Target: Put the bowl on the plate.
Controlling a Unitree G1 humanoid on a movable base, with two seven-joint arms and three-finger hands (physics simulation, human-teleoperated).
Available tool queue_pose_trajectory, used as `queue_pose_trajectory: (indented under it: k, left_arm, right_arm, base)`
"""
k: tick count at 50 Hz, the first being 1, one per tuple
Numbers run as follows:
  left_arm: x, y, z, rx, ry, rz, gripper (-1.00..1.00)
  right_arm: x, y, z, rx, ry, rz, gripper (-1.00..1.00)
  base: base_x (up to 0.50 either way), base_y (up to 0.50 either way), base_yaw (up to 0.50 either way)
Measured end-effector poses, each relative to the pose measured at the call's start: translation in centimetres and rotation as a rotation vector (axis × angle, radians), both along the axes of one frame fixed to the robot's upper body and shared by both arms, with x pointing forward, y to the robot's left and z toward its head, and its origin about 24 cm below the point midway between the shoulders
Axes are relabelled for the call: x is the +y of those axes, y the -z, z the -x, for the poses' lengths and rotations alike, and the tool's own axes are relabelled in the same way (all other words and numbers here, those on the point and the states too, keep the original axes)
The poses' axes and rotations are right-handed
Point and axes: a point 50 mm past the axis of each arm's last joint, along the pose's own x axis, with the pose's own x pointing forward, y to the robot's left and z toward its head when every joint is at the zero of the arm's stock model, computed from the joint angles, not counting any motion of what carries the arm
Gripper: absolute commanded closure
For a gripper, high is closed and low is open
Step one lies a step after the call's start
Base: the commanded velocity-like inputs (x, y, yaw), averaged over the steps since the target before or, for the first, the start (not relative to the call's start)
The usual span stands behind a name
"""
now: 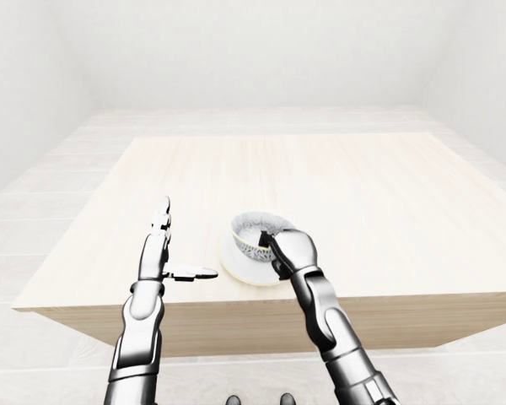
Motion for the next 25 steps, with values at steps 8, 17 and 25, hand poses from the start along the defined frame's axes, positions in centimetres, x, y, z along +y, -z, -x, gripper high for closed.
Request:
queue_pose_trajectory:
  k: [8, 17, 25]
  left_arm:
    - [-0.05, 0.04, 0.01, 0.000, 0.000, 0.001, -1.00]
    - [-0.08, 0.09, 0.03, 0.000, 0.001, 0.001, -1.00]
    - [-0.15, 0.12, 0.07, 0.000, 0.002, 0.000, -1.00]
  right_arm:
    - [-0.06, 0.17, -0.11, 0.007, 0.002, -0.013, 0.36]
    - [-0.13, 0.59, -0.26, 0.019, 0.008, -0.022, 0.36]
    - [-0.16, 0.85, -0.45, 0.025, 0.012, -0.029, 0.37]
  base:
    - [0.00, 0.00, 0.00]
    - [0.00, 0.00, 0.00]
    - [0.00, 0.00, 0.00]
